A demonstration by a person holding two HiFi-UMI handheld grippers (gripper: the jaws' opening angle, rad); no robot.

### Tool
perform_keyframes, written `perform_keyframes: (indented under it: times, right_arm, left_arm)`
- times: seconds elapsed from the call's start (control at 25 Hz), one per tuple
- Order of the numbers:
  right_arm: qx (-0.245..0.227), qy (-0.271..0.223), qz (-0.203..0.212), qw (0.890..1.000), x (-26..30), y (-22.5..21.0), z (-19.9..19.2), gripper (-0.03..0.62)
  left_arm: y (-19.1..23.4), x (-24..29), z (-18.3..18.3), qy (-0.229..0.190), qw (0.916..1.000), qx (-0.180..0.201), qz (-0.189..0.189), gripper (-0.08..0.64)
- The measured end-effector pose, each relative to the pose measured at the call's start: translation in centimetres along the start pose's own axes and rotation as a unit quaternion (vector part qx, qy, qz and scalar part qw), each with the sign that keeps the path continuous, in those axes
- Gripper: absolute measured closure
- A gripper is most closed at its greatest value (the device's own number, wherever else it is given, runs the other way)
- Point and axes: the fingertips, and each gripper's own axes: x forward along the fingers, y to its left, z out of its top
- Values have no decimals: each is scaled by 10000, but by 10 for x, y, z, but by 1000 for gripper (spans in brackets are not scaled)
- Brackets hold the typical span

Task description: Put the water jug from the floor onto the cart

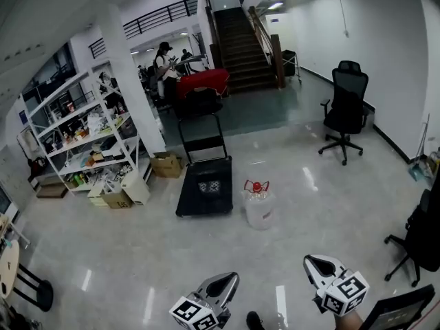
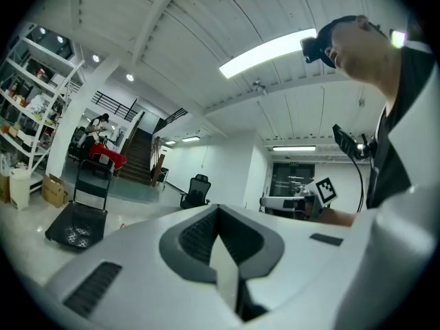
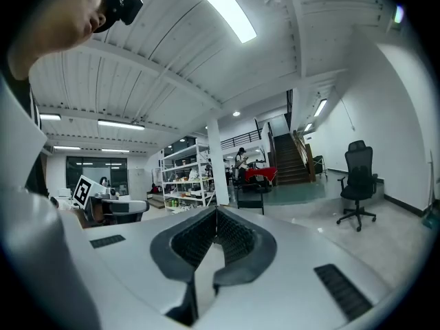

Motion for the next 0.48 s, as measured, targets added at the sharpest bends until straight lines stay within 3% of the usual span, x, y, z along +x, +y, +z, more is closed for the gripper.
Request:
perform_keyframes:
  times: [0.16, 0.48]
  right_arm:
    - [-157, 12, -84, 9998, 62, -15, 24, 590]
    - [-12, -21, -241, 9997, 174, -44, 40, 589]
  left_arm:
    - [60, 31, 28, -165, 9997, 105, -171, 561]
    - [171, 74, 57, -273, 9991, 231, -231, 560]
